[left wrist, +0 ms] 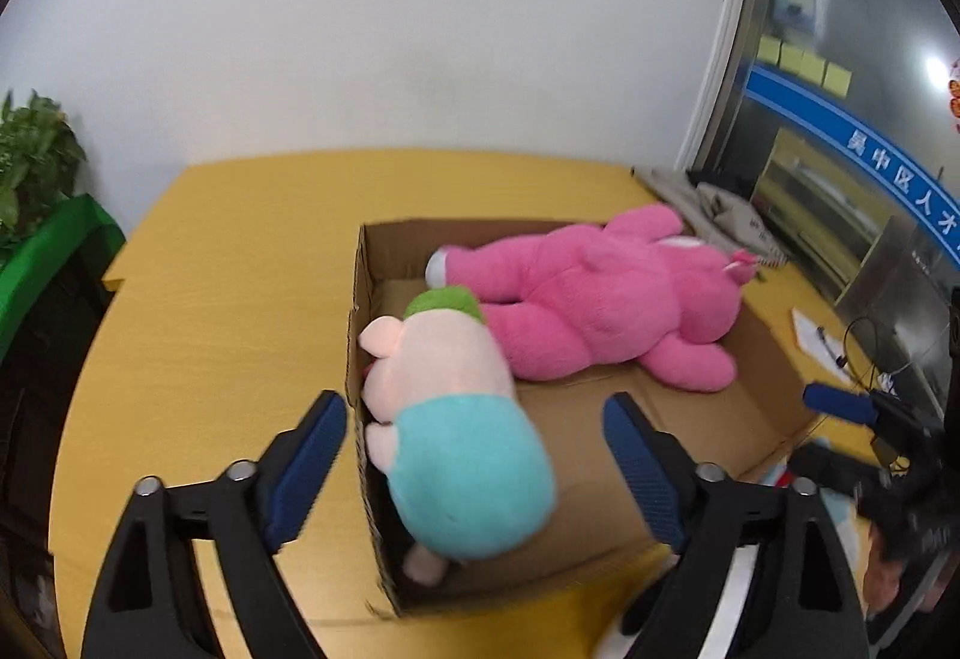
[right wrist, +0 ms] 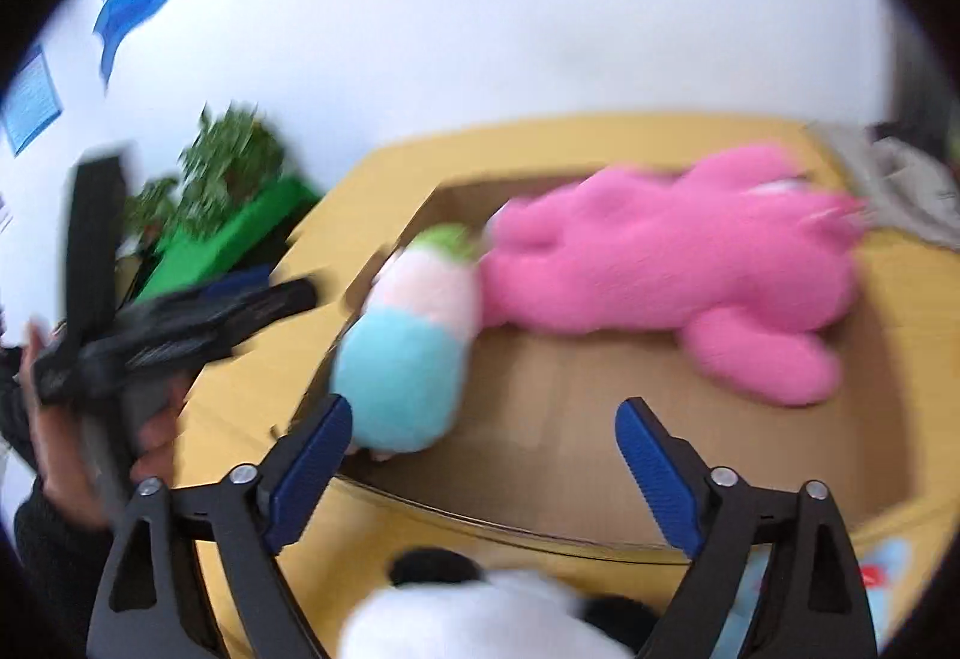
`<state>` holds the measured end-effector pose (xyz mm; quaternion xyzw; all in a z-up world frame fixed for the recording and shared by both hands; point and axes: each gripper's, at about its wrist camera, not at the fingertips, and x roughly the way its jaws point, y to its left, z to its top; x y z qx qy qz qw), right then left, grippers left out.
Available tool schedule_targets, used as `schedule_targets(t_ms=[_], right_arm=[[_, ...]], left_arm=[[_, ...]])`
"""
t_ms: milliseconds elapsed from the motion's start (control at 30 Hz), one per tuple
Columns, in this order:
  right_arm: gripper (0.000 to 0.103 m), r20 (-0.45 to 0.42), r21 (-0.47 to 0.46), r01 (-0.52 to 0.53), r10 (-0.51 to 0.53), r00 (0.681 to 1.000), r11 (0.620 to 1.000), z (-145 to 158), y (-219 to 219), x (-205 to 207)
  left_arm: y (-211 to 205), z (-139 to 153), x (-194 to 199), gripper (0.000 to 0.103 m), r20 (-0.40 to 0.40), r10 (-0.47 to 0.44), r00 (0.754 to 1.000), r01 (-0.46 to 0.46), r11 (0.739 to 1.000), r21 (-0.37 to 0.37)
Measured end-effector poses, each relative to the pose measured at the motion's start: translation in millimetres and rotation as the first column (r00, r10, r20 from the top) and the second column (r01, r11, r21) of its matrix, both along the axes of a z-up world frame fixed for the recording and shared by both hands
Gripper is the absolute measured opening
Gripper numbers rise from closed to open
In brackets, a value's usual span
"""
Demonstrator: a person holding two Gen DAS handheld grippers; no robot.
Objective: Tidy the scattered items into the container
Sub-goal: 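Lift the pink pig plush with both grippers into the box, open, then move both grippers to the white panda plush on the table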
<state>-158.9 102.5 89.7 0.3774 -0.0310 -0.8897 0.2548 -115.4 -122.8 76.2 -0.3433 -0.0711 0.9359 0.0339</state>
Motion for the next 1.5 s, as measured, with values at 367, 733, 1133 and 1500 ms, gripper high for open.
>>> schedule_targets(t_ms=[367, 733, 1133, 1500], right_arm=[[0.097, -0.126, 0.096, 0.157, -0.145, 0.981, 0.983, 22.9, 79.3, 52.4], [0.097, -0.178, 0.096, 0.175, -0.156, 0.972, 0.98, 30.7, 100.1, 78.3], [0.097, -0.158, 0.09, 0.187, -0.172, 0.972, 0.978, 17.2, 96.6, 81.4], [0.097, -0.137, 0.092, 0.138, -0.125, 0.983, 0.986, 9.5, 105.3, 79.7]], left_arm=[[99.9, 17.6, 98.3, 0.095, -0.078, 0.006, 0.997, 0.0, 0.998, 0.07], [123.2, 16.5, 116.0, 0.095, -0.075, -0.029, 0.997, 0.036, 0.995, 0.091], [122.4, 8.1, 111.8, 0.095, -0.06, -0.043, 0.997, 0.048, 0.995, 0.089], [138.5, -5.7, 117.9, 0.095, -0.03, -0.006, 1.0, 0.009, 0.994, 0.105]])
